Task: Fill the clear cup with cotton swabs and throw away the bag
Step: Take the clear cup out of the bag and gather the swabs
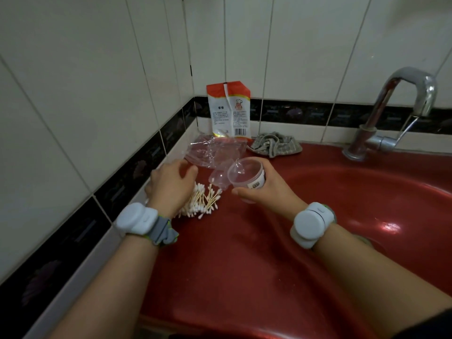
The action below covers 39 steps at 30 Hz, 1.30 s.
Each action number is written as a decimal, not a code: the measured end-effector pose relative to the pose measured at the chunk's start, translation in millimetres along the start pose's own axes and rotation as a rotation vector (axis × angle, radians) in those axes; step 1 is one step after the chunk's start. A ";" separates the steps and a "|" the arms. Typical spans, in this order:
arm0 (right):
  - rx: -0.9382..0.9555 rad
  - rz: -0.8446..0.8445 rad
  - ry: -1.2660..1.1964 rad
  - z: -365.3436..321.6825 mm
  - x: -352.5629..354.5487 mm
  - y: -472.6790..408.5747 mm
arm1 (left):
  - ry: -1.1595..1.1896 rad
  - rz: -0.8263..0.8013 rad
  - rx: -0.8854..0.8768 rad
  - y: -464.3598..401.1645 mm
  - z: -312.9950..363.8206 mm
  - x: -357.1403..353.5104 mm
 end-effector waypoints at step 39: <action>0.062 0.151 0.021 29.6 -3.9 -12.4 | 0.093 -0.341 0.069 -29.1 -6.3 -8.3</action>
Point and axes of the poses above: each hand's wrist, its own y-axis away from the middle knuckle, its own x-axis out of the back of the hand, z = x × y, the point moved 1 cm from there along -y, towards the middle knuckle, and after that the axes turned 12 degrees about -z, right-handed, at the moved point
